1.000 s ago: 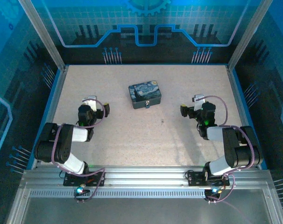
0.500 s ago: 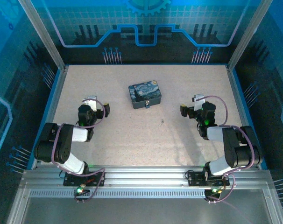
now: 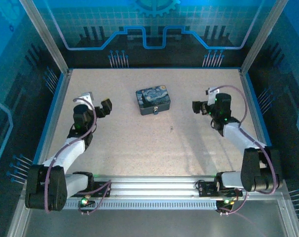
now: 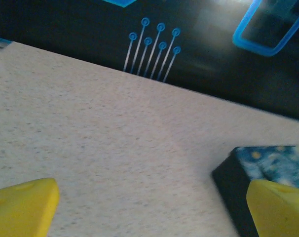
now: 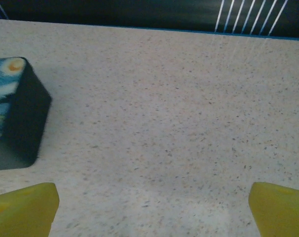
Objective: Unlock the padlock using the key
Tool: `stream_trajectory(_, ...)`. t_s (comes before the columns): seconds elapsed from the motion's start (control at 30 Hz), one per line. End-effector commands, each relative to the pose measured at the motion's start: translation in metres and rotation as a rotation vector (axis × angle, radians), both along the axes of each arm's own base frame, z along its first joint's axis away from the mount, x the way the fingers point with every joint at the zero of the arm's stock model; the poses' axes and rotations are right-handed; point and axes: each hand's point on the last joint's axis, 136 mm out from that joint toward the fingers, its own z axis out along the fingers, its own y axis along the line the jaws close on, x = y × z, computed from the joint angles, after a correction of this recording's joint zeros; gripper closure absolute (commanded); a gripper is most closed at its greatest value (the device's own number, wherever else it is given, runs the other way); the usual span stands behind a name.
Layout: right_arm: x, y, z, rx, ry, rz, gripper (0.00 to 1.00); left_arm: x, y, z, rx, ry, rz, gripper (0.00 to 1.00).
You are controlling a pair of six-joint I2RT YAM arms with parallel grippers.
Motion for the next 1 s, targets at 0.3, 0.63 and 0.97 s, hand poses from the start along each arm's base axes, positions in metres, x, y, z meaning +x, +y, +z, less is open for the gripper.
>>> stream_trajectory(0.3, -0.090, 0.120, -0.040, 0.016, 0.598, 0.323, 0.10, -0.034, -0.111, -0.021, -0.487, 0.261, -0.298, 0.01)
stream_trajectory(0.63, -0.080, 0.142, -0.090, -0.191, 0.858, 0.400, 0.25, -0.037, -0.156, -0.034, -0.513, 0.309, -0.399, 0.01)
stream_trajectory(0.97, -0.077, 0.156, -0.117, -0.221, 0.932, 0.446, 0.43, -0.037, -0.151, -0.033, -0.464, 0.308, -0.383, 0.01)
